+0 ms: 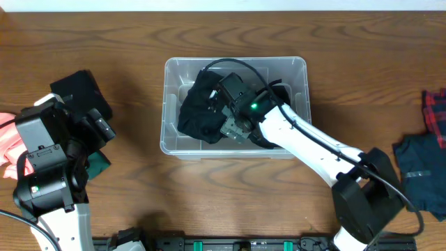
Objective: Pack container
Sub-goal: 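Carry the black garment into the bin and release it, then return the right gripper to the right side of the table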
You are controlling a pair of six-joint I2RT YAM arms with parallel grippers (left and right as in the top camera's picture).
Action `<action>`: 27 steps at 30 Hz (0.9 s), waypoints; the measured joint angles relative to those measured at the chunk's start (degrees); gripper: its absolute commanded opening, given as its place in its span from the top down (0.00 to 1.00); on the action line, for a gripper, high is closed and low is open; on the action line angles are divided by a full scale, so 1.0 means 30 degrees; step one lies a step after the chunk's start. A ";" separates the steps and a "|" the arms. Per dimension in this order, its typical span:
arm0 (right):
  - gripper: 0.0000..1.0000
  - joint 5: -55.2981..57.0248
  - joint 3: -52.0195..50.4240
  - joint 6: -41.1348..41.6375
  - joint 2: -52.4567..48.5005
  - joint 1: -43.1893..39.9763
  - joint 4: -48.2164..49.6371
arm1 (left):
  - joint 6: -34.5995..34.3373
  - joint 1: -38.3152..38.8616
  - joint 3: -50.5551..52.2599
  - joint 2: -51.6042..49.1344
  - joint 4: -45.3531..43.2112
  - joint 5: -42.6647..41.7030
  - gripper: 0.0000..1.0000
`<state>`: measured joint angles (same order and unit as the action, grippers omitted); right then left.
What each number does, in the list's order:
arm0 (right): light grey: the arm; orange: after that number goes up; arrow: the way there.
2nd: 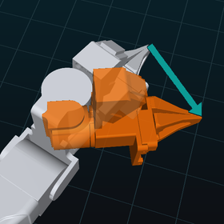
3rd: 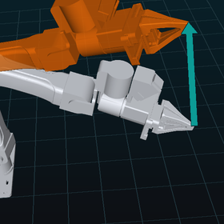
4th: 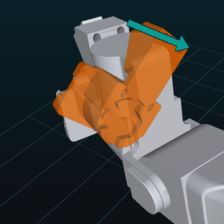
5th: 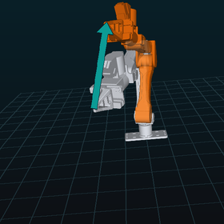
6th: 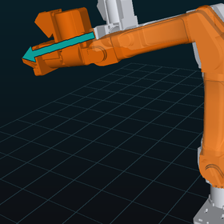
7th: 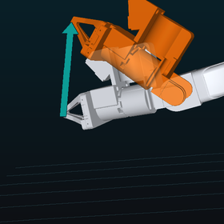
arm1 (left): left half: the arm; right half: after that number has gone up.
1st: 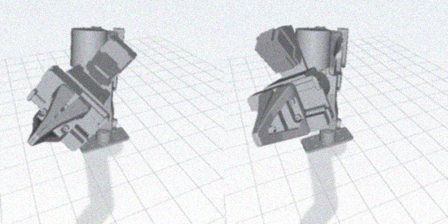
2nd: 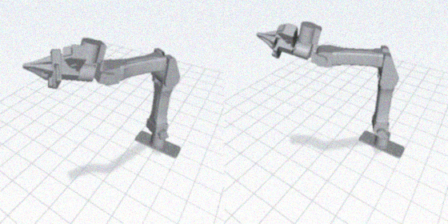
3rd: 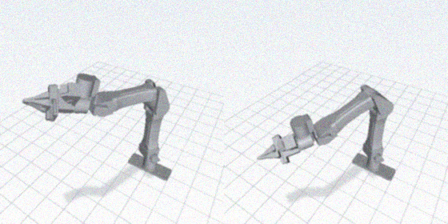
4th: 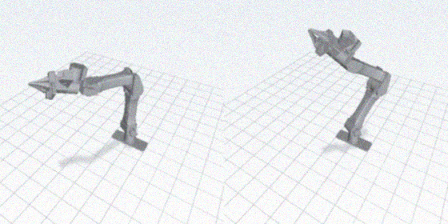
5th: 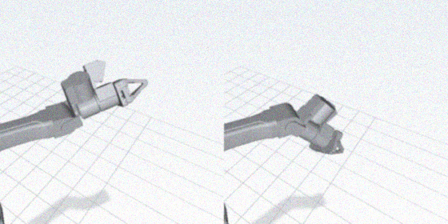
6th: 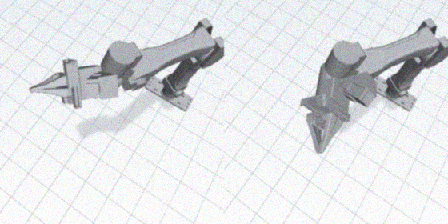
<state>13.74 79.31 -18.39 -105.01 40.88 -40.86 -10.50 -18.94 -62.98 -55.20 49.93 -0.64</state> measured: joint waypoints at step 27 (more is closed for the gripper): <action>0.01 0.4903 -0.7067 0.9413 0.7868 -2.0451 -0.4503 | -0.0007 -0.0015 0.0000 -0.0022 0.0007 -0.0146 0.02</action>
<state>28.45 58.11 9.85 -81.41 -20.47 -54.37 -10.52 -18.98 -62.98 -55.27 49.95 -1.08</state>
